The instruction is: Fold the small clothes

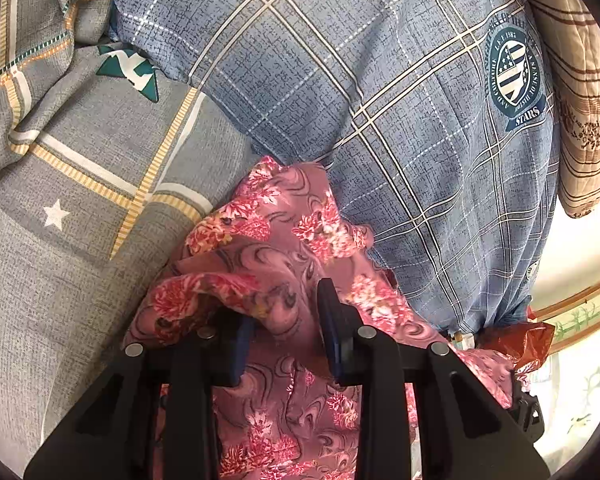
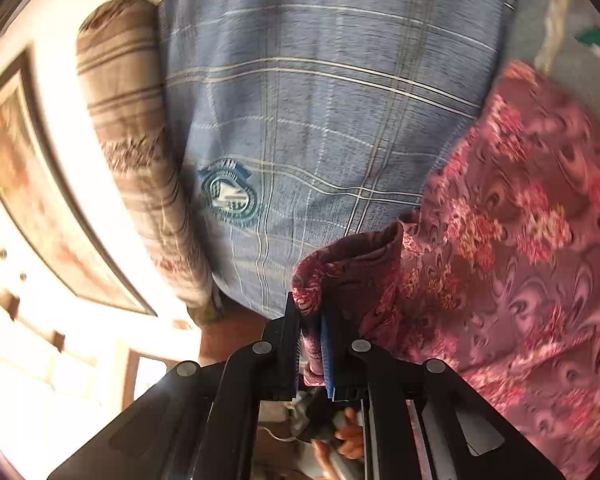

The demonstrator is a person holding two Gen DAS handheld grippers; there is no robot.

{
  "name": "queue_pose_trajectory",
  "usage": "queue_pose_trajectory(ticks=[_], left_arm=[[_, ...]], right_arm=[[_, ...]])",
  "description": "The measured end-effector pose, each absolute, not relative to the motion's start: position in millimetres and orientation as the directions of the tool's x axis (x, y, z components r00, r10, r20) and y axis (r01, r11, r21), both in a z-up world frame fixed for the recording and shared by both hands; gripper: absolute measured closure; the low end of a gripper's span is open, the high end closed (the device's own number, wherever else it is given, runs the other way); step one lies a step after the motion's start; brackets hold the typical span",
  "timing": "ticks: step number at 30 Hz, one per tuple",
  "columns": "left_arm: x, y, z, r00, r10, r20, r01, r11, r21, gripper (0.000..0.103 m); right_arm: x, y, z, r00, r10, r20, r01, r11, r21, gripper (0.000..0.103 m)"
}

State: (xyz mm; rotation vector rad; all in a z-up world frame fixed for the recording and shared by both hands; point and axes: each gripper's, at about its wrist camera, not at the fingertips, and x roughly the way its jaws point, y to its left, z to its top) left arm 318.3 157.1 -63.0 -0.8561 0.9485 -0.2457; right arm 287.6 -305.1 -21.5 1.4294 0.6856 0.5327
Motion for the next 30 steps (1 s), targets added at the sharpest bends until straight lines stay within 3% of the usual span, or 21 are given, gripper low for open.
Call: queue_pose_trajectory(ticks=[1, 2, 3, 4, 9, 14, 20, 21, 23, 25, 26, 28, 29, 30], left_arm=[[318, 158, -64, 0.586, -0.53, -0.613, -0.177, 0.654, -0.735, 0.076], [319, 159, -66, 0.584, -0.526, -0.618, -0.188, 0.653, -0.733, 0.076], [319, 161, -69, 0.581, -0.528, -0.619, -0.197, 0.646, -0.737, 0.076], [320, 164, -72, 0.578, -0.539, -0.612, -0.207, 0.629, -0.749, 0.076], [322, 177, -82, 0.584, -0.59, -0.558, -0.228, 0.54, -0.81, 0.076], [320, 174, -74, 0.598, -0.588, -0.545, -0.199, 0.55, -0.811, 0.076], [319, 169, -62, 0.609, -0.58, -0.541, -0.159, 0.578, -0.8, 0.076], [318, 170, -62, 0.61, -0.584, -0.535, -0.159, 0.572, -0.805, 0.076], [318, 175, -63, 0.617, -0.592, -0.518, -0.163, 0.548, -0.82, 0.076], [318, 182, -65, 0.63, -0.588, -0.507, -0.179, 0.525, -0.832, 0.076], [318, 187, -69, 0.635, -0.581, -0.509, -0.2, 0.513, -0.835, 0.076], [318, 193, -76, 0.638, -0.58, -0.507, -0.231, 0.484, -0.844, 0.076], [319, 198, -82, 0.632, -0.583, -0.51, -0.254, 0.466, -0.848, 0.076], [321, 199, -86, 0.628, -0.59, -0.508, -0.263, 0.454, -0.851, 0.076]], right_arm=[[291, -306, -26, 0.73, 0.667, -0.151, 0.129, 0.083, 0.988, 0.09], [294, -313, -28, 0.745, 0.641, -0.184, 0.161, 0.095, 0.982, 0.079], [303, -316, -33, 0.753, 0.618, -0.227, 0.187, 0.129, 0.974, 0.061], [318, -321, -35, 0.75, 0.587, -0.304, 0.212, 0.222, 0.952, 0.057], [334, -328, -38, 0.717, 0.543, -0.436, 0.172, 0.468, 0.867, 0.056], [318, -308, -47, 0.614, 0.485, -0.623, 0.085, 0.744, 0.663, 0.056], [330, -279, -85, 0.455, 0.663, -0.594, 0.05, 0.648, 0.76, 0.057], [333, -273, -86, 0.429, 0.701, -0.569, 0.042, 0.614, 0.788, 0.068], [342, -266, -81, 0.41, 0.79, -0.455, 0.031, 0.486, 0.873, 0.083], [360, -265, -67, 0.463, 0.828, -0.316, 0.035, 0.339, 0.94, 0.082], [369, -267, -60, 0.51, 0.816, -0.273, 0.026, 0.303, 0.953, 0.081], [395, -274, -48, 0.594, 0.76, -0.263, 0.021, 0.313, 0.95, 0.06], [412, -276, -47, 0.608, 0.726, -0.322, 0.045, 0.374, 0.926, 0.047], [420, -278, -46, 0.613, 0.683, -0.396, 0.076, 0.448, 0.891, 0.047]])
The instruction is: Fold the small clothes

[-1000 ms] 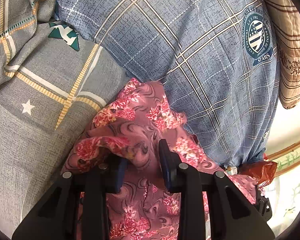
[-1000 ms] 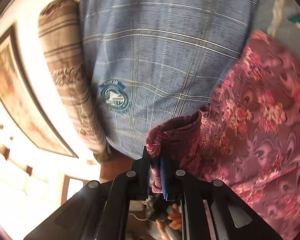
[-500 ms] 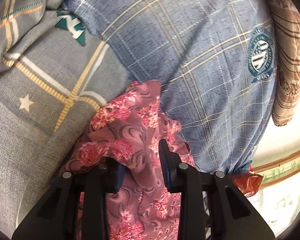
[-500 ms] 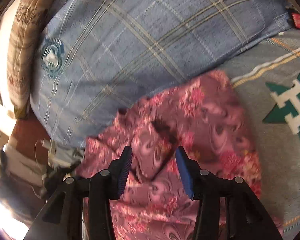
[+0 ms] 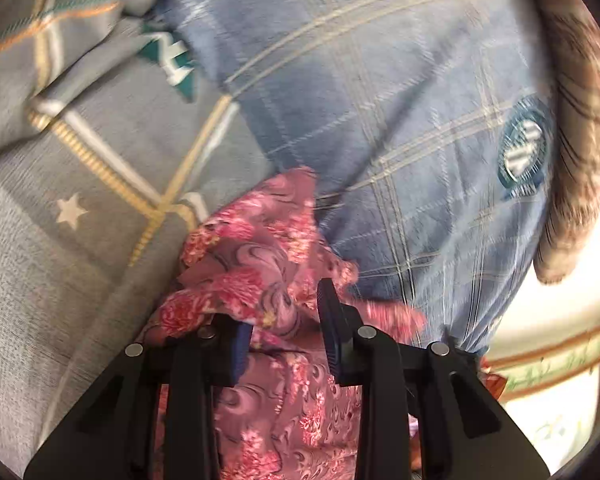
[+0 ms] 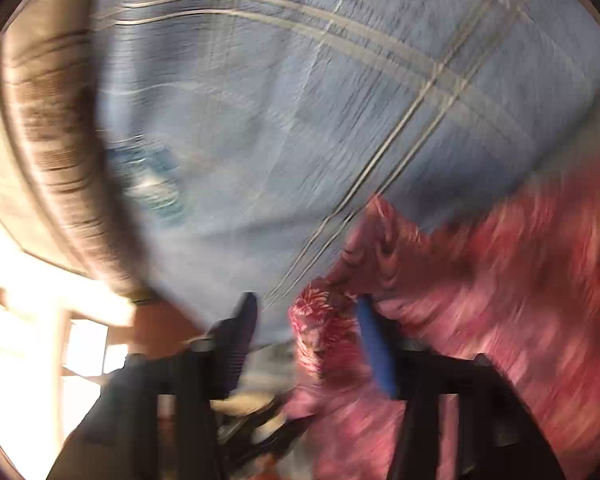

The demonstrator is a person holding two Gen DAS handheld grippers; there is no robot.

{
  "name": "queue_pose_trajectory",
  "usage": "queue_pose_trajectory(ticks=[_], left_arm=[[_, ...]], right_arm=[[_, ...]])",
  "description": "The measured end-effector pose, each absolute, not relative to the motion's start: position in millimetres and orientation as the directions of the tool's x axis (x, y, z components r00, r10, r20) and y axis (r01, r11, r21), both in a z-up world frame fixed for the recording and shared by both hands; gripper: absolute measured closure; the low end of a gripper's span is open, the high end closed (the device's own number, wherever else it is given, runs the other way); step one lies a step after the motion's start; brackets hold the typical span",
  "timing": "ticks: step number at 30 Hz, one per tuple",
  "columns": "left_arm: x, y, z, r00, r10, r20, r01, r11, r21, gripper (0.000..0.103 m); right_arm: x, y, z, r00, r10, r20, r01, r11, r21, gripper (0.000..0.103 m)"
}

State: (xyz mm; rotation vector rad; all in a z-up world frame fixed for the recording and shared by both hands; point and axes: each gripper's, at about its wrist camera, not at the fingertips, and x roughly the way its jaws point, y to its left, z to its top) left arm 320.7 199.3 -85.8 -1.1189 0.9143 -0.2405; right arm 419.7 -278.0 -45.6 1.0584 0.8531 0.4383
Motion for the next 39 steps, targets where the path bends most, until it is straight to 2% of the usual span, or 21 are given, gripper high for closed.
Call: queue_pose_trajectory(ticks=[1, 3, 6, 8, 12, 14, 17, 18, 19, 20, 25, 26, 27, 28, 30, 32, 35, 39], left_arm=[[322, 202, -90, 0.624, -0.596, -0.504, -0.272, 0.439, -0.856, 0.076], [322, 205, -93, 0.626, -0.596, -0.502, -0.282, 0.427, -0.859, 0.076], [322, 203, -91, 0.628, -0.589, -0.509, -0.281, 0.438, -0.854, 0.076], [321, 200, -89, 0.627, -0.582, -0.518, -0.278, 0.454, -0.846, 0.076], [322, 198, -89, 0.626, -0.583, -0.518, -0.276, 0.456, -0.846, 0.076], [323, 199, -90, 0.625, -0.589, -0.513, -0.278, 0.446, -0.851, 0.076], [326, 199, -92, 0.625, -0.593, -0.508, -0.281, 0.436, -0.855, 0.076], [326, 199, -92, 0.626, -0.591, -0.509, -0.284, 0.436, -0.854, 0.076], [325, 201, -93, 0.626, -0.589, -0.51, -0.285, 0.436, -0.854, 0.076], [325, 201, -93, 0.627, -0.59, -0.508, -0.286, 0.433, -0.855, 0.076], [321, 199, -85, 0.622, -0.587, -0.518, -0.281, 0.45, -0.848, 0.076], [321, 196, -82, 0.618, -0.588, -0.522, -0.276, 0.459, -0.844, 0.073], [322, 193, -80, 0.61, -0.593, -0.525, -0.271, 0.467, -0.842, 0.066], [321, 190, -79, 0.6, -0.597, -0.532, -0.274, 0.472, -0.838, 0.059], [321, 184, -77, 0.559, -0.579, -0.593, -0.305, 0.522, -0.797, 0.057], [323, 176, -79, 0.482, -0.564, -0.671, -0.341, 0.584, -0.736, 0.057], [317, 171, -69, 0.451, -0.561, -0.694, -0.343, 0.609, -0.715, 0.057], [304, 171, -40, 0.446, -0.552, -0.705, -0.298, 0.651, -0.698, 0.057]], right_arm=[[427, -281, -44, 0.621, 0.618, -0.483, 0.1, 0.549, 0.83, 0.047], [425, -286, -44, 0.618, 0.58, -0.53, 0.099, 0.612, 0.785, 0.047], [401, -297, -50, 0.63, 0.578, -0.519, 0.062, 0.629, 0.775, 0.047], [397, -293, -57, 0.602, 0.579, -0.55, 0.056, 0.657, 0.752, 0.047], [410, -272, -80, 0.563, 0.603, -0.565, 0.07, 0.646, 0.76, 0.047], [424, -264, -91, 0.577, 0.566, -0.589, 0.123, 0.652, 0.748, 0.047], [437, -252, -96, 0.589, 0.553, -0.59, 0.113, 0.666, 0.737, 0.049], [441, -245, -96, 0.581, 0.564, -0.586, 0.087, 0.673, 0.734, 0.065], [444, -239, -92, 0.568, 0.596, -0.567, 0.039, 0.669, 0.742, 0.086], [445, -234, -89, 0.561, 0.614, -0.555, 0.016, 0.663, 0.748, 0.099], [404, -246, -46, 0.588, 0.717, -0.375, -0.085, 0.516, 0.853, 0.099], [390, -256, -37, 0.602, 0.726, -0.332, -0.104, 0.484, 0.869, 0.099], [379, -264, -31, 0.612, 0.725, -0.317, -0.114, 0.477, 0.871, 0.099], [367, -273, -29, 0.618, 0.716, -0.325, -0.1, 0.481, 0.871, 0.099], [351, -287, -37, 0.624, 0.706, -0.335, -0.056, 0.468, 0.882, 0.099], [337, -301, -58, 0.625, 0.647, -0.437, 0.038, 0.534, 0.845, 0.099], [314, -325, -93, 0.584, 0.621, -0.523, 0.166, 0.539, 0.826, 0.099], [300, -332, -85, 0.595, 0.573, -0.563, 0.144, 0.613, 0.777, 0.093]])
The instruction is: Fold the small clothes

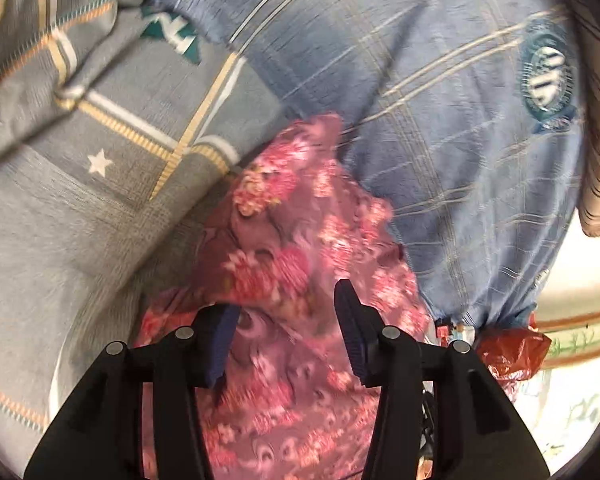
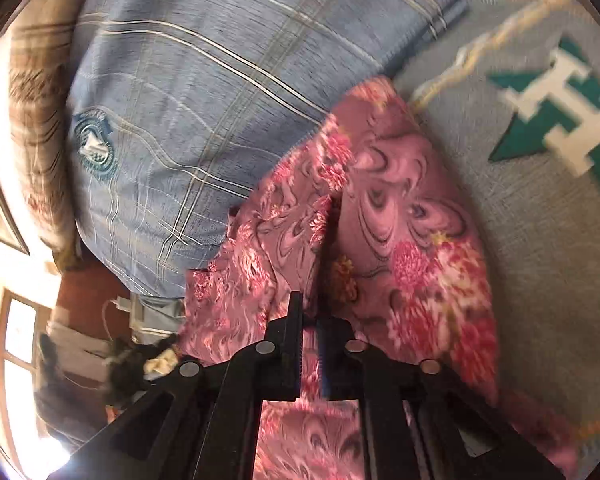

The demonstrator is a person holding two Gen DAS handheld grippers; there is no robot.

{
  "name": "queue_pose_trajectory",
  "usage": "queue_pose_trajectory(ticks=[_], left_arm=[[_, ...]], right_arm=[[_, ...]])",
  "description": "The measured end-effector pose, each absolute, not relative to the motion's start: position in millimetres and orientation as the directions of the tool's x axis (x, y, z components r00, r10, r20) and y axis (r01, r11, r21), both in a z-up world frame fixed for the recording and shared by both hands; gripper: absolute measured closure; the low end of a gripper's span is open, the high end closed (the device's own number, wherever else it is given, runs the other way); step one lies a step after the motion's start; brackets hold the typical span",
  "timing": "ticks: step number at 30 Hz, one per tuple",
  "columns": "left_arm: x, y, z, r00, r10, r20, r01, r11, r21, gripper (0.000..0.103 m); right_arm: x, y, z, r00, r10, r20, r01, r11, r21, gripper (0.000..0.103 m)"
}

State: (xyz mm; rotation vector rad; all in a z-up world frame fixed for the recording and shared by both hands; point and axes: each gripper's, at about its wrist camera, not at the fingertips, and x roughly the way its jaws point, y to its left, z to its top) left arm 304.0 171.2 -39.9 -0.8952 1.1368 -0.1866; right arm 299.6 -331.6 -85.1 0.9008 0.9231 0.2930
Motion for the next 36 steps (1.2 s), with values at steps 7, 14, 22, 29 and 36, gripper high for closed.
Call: queue_pose_trajectory(ticks=[7, 14, 22, 29, 36], left_arm=[[306, 175, -25, 0.519, -0.498, -0.695, -0.247, 0.691, -0.68, 0.042], [315, 196, -41, 0.536, -0.397, -0.745, -0.307, 0.731, -0.61, 0.042], [323, 183, -65, 0.475, -0.4, -0.784, -0.325, 0.747, -0.579, 0.042], [329, 142, -65, 0.414, -0.314, -0.854, -0.236, 0.869, -0.434, 0.042], [312, 124, -59, 0.392, -0.232, -0.89, -0.188, 0.927, -0.324, 0.042]], right_arm=[[331, -315, -61, 0.619, 0.492, -0.612, 0.079, 0.736, 0.673, 0.047], [341, -296, -44, 0.653, 0.511, -0.559, -0.048, 0.765, 0.642, 0.096], [357, -310, -77, 0.608, 0.307, -0.732, 0.035, 0.911, 0.412, 0.096], [326, -301, -50, 0.68, 0.262, -0.685, 0.023, 0.926, 0.378, 0.083], [321, -297, -39, 0.632, 0.222, -0.742, 0.037, 0.948, 0.316, 0.08]])
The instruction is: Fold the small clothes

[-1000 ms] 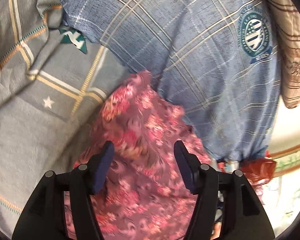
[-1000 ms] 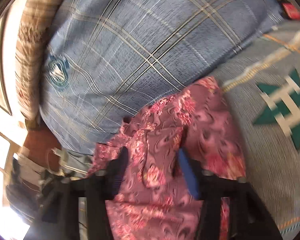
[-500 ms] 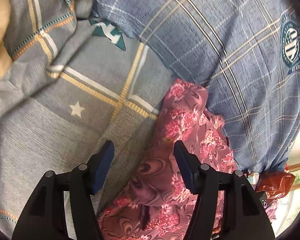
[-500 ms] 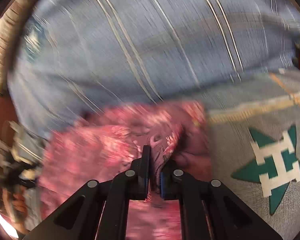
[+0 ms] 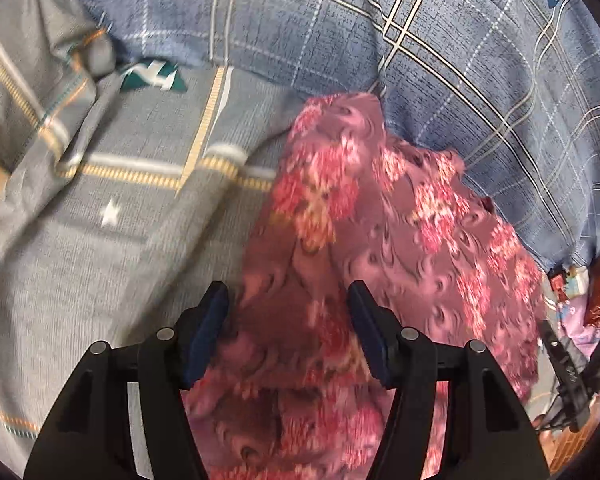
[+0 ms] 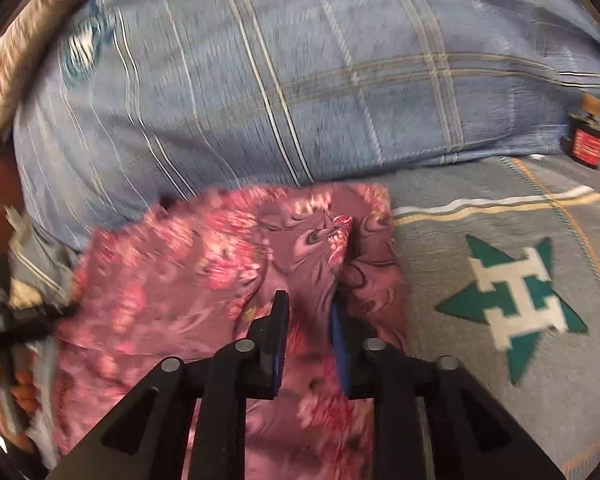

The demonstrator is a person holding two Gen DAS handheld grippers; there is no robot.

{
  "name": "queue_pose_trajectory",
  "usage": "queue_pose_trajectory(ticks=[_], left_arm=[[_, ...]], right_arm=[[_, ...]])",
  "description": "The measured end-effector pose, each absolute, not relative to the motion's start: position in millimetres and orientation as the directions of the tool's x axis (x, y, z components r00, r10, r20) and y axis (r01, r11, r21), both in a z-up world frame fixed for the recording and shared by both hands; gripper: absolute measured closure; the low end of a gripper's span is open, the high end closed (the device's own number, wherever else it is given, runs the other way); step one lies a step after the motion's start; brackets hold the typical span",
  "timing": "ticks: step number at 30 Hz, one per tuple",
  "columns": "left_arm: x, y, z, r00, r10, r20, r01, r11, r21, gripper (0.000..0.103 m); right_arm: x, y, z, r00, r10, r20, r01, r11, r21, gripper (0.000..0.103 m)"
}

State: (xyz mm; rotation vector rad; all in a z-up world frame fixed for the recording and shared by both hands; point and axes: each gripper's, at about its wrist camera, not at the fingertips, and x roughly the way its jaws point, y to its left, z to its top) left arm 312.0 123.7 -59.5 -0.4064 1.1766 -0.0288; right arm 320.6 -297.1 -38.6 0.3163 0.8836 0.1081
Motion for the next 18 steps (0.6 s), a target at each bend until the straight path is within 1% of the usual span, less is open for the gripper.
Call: queue_pose_trajectory(ticks=[1, 2, 3, 4, 5, 6, 10, 13, 18], left_arm=[[304, 128, -58, 0.385, -0.243, -0.891, -0.19, 0.923, -0.334, 0.042], [292, 135, -54, 0.386, -0.26, -0.885, -0.202, 0.912, -0.356, 0.042], [281, 141, -51, 0.389, -0.276, -0.879, -0.214, 0.901, -0.378, 0.042], [266, 147, -46, 0.389, -0.303, -0.87, -0.221, 0.886, -0.407, 0.042], [255, 149, -44, 0.386, -0.32, -0.865, -0.218, 0.88, -0.422, 0.042], [239, 152, -40, 0.375, -0.336, -0.864, -0.21, 0.877, -0.432, 0.042], [175, 158, -32, 0.321, -0.346, -0.881, -0.174, 0.893, -0.414, 0.042], [134, 158, -39, 0.276, -0.409, -0.87, -0.18, 0.867, -0.464, 0.042], [74, 155, -56, 0.2, -0.415, -0.887, -0.149, 0.882, -0.447, 0.042]], right_arm=[[307, -301, -25, 0.647, 0.243, -0.722, 0.029, 0.939, 0.342, 0.079], [299, -303, -17, 0.652, 0.255, -0.714, 0.023, 0.935, 0.354, 0.074], [285, -306, -9, 0.658, 0.267, -0.704, 0.013, 0.931, 0.365, 0.063], [265, -309, 1, 0.663, 0.277, -0.695, -0.001, 0.929, 0.37, 0.057], [250, -312, 6, 0.664, 0.286, -0.691, -0.013, 0.928, 0.372, 0.048], [235, -314, 8, 0.664, 0.292, -0.688, -0.02, 0.927, 0.374, 0.044], [156, -335, 7, 0.655, 0.329, -0.68, -0.037, 0.913, 0.406, 0.042], [117, -347, -11, 0.628, 0.329, -0.705, -0.009, 0.91, 0.416, 0.04], [74, -362, -40, 0.578, 0.327, -0.748, 0.041, 0.904, 0.426, 0.04]])
